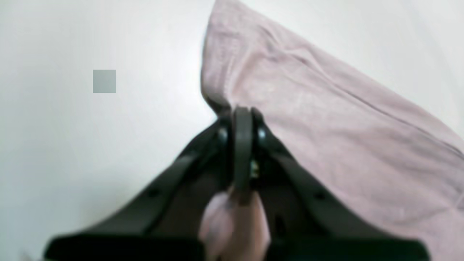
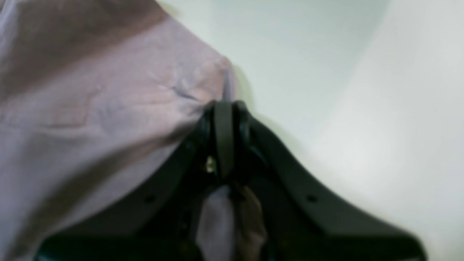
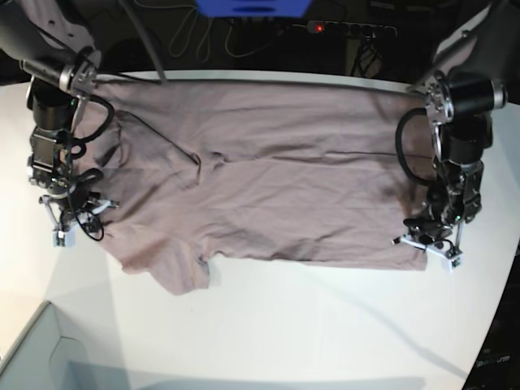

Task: Layout the t-shirt on the table in an organized manner, then fold the t-shirt properly
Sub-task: 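Grasp the shirt hem corners with both grippers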

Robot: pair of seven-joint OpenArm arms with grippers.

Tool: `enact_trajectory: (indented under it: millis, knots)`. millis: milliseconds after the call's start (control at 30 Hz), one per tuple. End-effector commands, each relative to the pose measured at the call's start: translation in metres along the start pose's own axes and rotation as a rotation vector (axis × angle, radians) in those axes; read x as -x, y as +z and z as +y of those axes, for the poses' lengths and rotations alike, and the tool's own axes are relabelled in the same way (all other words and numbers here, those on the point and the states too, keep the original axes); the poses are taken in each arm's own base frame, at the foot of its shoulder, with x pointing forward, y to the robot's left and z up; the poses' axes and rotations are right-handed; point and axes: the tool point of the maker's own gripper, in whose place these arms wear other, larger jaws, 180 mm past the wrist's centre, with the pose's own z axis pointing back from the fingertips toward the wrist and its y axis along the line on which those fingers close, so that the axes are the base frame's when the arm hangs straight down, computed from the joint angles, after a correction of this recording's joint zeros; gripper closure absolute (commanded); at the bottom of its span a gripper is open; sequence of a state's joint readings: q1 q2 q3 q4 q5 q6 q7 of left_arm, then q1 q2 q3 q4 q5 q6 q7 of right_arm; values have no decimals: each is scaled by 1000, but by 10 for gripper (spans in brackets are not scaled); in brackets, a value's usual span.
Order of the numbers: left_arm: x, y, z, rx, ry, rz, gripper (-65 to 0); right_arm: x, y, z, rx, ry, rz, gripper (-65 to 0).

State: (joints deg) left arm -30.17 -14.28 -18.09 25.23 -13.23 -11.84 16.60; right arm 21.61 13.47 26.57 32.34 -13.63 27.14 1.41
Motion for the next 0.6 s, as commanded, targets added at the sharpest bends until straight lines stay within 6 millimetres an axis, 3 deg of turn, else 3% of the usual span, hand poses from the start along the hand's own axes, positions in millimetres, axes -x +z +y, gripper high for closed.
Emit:
enact_trajectory:
  millis: [0, 67, 267, 567]
  knots:
    - [-32, 3, -4, 12, -7, -77, 0, -3, 2, -4, 10, 18, -7, 0]
    - [-31, 8, -2, 9, -23, -91, 0, -14, 4, -3, 14, 33, -51, 0]
    - [-34, 25, -7, 29, -72, -113, 0, -20, 20, -3, 27, 62, -123, 0]
    - [-29, 54, -7, 81, -45, -126, 0, -33, 66, -13, 57, 31, -266, 0]
